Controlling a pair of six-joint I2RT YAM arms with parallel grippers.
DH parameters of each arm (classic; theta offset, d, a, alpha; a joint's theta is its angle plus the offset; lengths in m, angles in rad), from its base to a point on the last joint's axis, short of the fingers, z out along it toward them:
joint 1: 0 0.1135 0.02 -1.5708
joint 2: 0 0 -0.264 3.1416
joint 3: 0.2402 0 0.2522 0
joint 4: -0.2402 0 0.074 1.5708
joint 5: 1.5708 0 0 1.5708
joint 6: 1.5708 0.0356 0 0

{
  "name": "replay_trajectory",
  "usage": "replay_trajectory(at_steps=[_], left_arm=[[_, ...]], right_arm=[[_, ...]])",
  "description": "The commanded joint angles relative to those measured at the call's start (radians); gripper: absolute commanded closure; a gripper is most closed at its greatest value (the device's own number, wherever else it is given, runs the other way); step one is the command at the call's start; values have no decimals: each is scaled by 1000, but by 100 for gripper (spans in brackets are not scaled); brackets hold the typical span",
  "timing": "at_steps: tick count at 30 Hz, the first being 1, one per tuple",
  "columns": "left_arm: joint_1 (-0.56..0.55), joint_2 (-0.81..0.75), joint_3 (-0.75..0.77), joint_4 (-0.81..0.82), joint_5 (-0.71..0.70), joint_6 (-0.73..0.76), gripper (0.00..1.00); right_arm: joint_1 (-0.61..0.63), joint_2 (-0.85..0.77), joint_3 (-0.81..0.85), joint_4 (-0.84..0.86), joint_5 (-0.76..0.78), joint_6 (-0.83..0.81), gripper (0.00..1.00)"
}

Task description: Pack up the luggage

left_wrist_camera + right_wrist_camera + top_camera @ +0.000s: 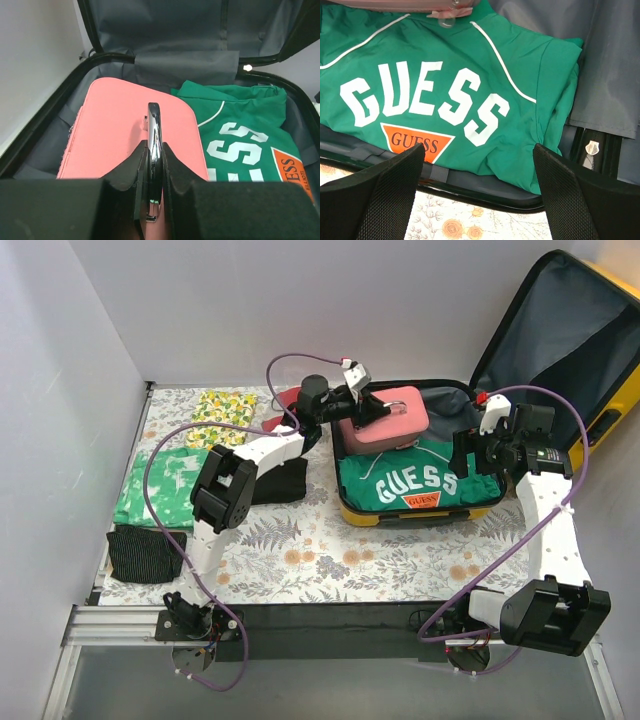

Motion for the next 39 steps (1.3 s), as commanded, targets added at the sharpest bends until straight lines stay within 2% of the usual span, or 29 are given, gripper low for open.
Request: replay_trajectory(at_steps=[1, 4, 5, 9, 13, 16, 18, 20, 21, 24, 32, 37, 39], left_arm=[[-9, -77, -45, 7, 49, 41, 100], [-51, -132, -125, -16, 57, 127, 100], [-66, -155, -171, -5, 38, 200, 100], [-143, -273, -372, 61, -12, 338, 98], [-172, -324, -432, 24, -25, 452, 91], [-192, -372, -475, -34, -11, 550, 73], [-209, -402, -501, -71, -3, 611, 56], [-220, -454, -547, -73, -2, 626, 33], [-224, -473, -564, -68, 1, 624, 25], [-233, -543, -587, -80, -9, 572, 22], [-218, -718, -516, -221, -294, 82, 22], [-201, -653, -363, -468, -598, -147, 25], [-183, -608, -306, -593, -623, -256, 26]], right_arm=[[-6, 11, 9, -3, -18, -5, 6], [-7, 24, 25, 0, -23, -14, 7], [-7, 25, 32, 3, -24, -14, 7], [-9, 31, 54, 9, -35, -22, 7], [-9, 31, 63, 11, -40, -27, 7], [-11, 12, 52, 3, -52, -41, 7], [-14, -7, 42, 2, -73, -64, 7], [-15, -34, 37, 3, -110, -80, 7], [-15, -44, 39, 6, -124, -83, 6], [-15, -33, 74, 17, -169, -23, 6], [-15, 102, 135, 45, -218, 163, 9], [-15, 159, 128, 104, -227, 243, 9], [-15, 174, 129, 115, -228, 285, 5]])
